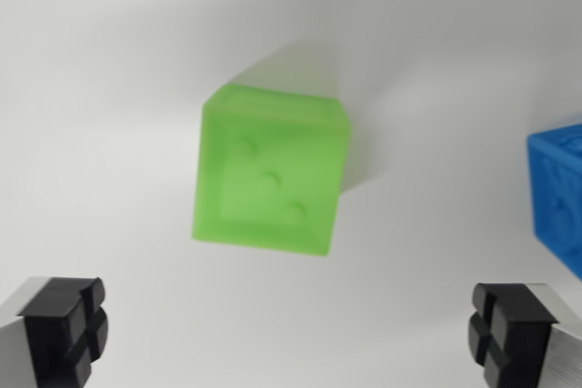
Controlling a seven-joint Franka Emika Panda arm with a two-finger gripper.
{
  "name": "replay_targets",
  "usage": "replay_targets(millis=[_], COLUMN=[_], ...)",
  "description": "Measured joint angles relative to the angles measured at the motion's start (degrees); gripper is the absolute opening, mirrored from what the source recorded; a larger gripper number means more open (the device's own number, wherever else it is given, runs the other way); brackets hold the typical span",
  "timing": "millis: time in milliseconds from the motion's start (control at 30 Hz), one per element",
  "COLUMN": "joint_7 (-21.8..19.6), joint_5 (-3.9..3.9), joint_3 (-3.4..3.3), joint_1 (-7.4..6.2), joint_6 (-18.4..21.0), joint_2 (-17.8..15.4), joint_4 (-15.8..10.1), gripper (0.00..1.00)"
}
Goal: Stack cube
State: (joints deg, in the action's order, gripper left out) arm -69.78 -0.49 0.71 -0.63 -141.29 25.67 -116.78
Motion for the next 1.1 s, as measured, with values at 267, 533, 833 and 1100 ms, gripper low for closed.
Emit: replay_targets(millis=[267,533,833,1100], joint_7=[-4.5,-5.4,-5.4,-5.4], joint_5=[0.00,0.00,0.00,0.00], joint_3=[-0.19,-0.22,-0.24,-0.24], joint_1=[-0.81,-0.98,-0.98,-0.98], joint_6=[-4.2,-7.4,-10.3,-11.2], joint_2=[4.3,8.1,12.2,13.5], joint_4=[0.8,1.6,2.8,3.3], gripper=[1.00,1.00,1.00,0.00])
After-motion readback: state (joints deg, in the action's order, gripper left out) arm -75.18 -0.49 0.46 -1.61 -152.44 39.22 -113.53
